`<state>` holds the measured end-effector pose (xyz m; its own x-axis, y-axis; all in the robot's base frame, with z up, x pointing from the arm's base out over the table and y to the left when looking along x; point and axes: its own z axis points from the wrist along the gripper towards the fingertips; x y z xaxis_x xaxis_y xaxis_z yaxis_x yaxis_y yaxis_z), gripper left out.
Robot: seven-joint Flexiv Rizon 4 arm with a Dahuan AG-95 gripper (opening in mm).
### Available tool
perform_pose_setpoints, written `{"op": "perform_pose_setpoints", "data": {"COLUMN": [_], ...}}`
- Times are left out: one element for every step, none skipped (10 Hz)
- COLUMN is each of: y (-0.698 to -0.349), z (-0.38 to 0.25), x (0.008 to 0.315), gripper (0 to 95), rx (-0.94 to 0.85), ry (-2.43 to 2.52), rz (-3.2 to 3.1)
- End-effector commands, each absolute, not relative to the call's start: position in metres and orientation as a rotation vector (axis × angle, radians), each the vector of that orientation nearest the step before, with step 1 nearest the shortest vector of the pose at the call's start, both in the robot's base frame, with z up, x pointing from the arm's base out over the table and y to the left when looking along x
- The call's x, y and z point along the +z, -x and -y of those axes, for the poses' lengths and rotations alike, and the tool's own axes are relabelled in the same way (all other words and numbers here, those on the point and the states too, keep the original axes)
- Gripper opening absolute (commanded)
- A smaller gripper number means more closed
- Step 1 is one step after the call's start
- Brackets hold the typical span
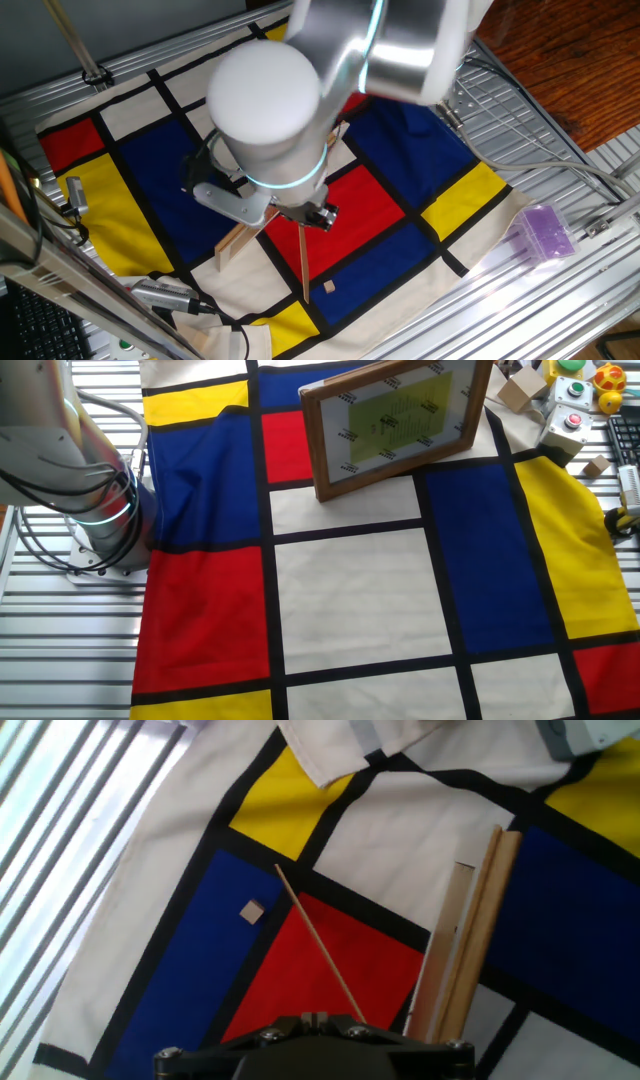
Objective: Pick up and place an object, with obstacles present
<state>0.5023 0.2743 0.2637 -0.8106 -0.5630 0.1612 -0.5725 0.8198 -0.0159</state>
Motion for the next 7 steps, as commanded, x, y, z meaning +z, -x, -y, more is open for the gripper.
{"op": "perform_pose_setpoints", "data": {"y": [-0.5022, -0.5022, -0.5022, -0.5022, -0.5022, -0.5022, -0.5022], "z": [-0.2735, -0.2735, -0.2735, -0.2735, -0.2735, -0.2735, -0.2735], "x": [0.2636, 0.2636, 0.2636, 0.2636, 0.2636, 0.2636, 0.2636], "gripper": [0.0, 0.0, 0.0, 0.0, 0.0, 0.0, 0.0], "rx": [0.136, 0.151, 0.182, 0.182, 0.180, 0.174, 0.173], "ry": [-0.875, -0.858, -0.871, -0.872, -0.872, -0.877, -0.888], "rz": [2.868, 2.861, 2.851, 2.854, 2.858, 2.856, 2.849]}}
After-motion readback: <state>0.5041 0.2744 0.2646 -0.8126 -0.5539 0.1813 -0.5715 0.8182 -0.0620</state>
